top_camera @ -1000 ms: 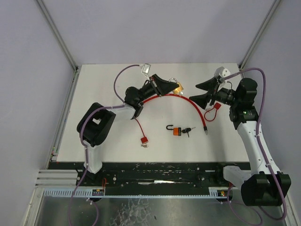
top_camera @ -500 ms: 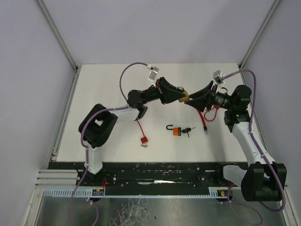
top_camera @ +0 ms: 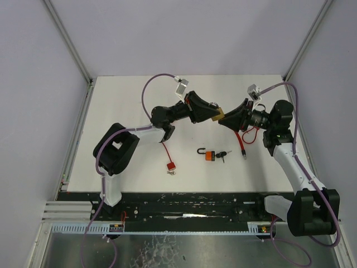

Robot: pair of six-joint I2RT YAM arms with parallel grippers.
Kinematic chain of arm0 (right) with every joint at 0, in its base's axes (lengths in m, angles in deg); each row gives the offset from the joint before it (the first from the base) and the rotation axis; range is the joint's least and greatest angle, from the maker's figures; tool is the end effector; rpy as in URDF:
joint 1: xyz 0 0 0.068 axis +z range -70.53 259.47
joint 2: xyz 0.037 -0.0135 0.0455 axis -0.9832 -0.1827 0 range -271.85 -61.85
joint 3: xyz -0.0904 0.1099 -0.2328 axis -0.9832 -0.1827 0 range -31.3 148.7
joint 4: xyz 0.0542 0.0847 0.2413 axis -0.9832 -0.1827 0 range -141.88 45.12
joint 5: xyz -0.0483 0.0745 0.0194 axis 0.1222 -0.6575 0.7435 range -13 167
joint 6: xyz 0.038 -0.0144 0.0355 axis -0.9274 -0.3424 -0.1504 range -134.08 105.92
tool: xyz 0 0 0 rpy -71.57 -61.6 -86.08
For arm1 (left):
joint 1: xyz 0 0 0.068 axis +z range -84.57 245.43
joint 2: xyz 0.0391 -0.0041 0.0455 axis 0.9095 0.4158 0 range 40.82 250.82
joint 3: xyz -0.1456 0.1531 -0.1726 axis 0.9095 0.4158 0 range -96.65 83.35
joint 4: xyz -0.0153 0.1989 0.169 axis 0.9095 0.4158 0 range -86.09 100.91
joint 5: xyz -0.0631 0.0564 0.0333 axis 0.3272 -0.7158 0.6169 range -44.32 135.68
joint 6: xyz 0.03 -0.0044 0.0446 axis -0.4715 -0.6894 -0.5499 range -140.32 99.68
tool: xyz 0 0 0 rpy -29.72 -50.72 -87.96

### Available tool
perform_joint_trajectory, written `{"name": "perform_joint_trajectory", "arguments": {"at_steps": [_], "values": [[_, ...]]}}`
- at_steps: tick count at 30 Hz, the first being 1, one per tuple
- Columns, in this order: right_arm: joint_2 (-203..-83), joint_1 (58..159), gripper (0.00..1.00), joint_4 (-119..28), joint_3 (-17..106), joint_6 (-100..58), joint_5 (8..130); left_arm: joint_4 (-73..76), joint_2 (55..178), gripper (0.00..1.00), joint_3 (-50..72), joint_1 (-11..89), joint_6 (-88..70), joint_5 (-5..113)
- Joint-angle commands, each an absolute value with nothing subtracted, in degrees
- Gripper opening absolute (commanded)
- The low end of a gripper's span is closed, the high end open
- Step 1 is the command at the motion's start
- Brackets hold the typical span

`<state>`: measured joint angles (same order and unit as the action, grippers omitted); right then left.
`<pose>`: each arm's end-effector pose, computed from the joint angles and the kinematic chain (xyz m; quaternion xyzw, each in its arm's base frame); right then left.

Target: Lock with the key

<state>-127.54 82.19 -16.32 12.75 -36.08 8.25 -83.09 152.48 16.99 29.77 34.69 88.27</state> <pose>0.2456 0.0449 0.3300 -0.3250 0.6104 0.4980 0.5233 0.3167 -0.2571 0.2936 0.2626 0.4314 -0.7091 0.4920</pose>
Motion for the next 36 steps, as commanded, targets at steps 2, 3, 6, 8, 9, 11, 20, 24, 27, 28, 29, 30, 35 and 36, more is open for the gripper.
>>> {"name": "perform_joint_trajectory", "arguments": {"at_steps": [2,3,6,8,9,11,20,24,27,28,29,30,35,36], "values": [[-127.9,83.5,0.30,-15.5,14.3,-35.1,6.1,-88.8,151.5,0.00,14.6,29.0,34.1,88.0],[-127.9,83.5,0.25,-15.6,14.4,-35.0,6.1,-88.8,151.5,0.00,14.5,29.0,34.0,88.0],[-128.2,83.5,0.06,-16.9,14.9,-33.9,5.6,-88.8,151.5,0.00,14.8,29.0,33.6,87.7],[-128.2,83.5,0.00,-18.0,15.2,-33.1,5.5,-88.8,151.3,0.00,15.2,29.1,32.9,87.0],[-128.1,83.4,0.00,-19.0,15.3,-32.3,5.7,-88.9,151.0,0.00,15.5,29.2,32.3,86.8],[-128.2,83.4,0.00,-20.7,15.5,-30.8,5.6,-88.9,149.9,0.00,16.9,30.1,30.8,85.8],[-133.5,86.3,0.00,-21.1,14.4,-29.9,4.4,-89.0,144.1,0.00,23.5,34.6,29.6,77.9],[-133.7,86.9,0.00,-22.7,14.6,-27.7,4.7,-89.0,142.7,0.00,25.1,35.3,30.0,75.3],[-132.9,85.3,0.00,-37.0,18.9,-12.3,8.0,-88.8,141.9,0.00,26.2,36.9,26.8,77.4],[-132.7,84.3,0.00,-46.3,21.3,-3.4,12.0,-88.7,142.1,0.00,25.9,37.5,25.4,79.7],[-132.8,82.7,0.00,-53.2,23.3,2.4,17.1,-88.7,142.6,0.00,25.5,38.1,24.4,82.5],[-133.2,80.1,0.00,-57.0,24.6,5.2,19.8,-88.6,143.4,0.00,24.8,38.6,24.1,85.0],[-137.2,72.2,0.01,-75.1,27.9,17.9,33.6,-88.5,151.0,0.00,19.7,38.5,28.1,90.2],[-138.1,71.7,0.01,-77.2,27.7,19.6,37.5,-88.5,152.4,0.00,18.7,38.0,28.9,90.1]]}}
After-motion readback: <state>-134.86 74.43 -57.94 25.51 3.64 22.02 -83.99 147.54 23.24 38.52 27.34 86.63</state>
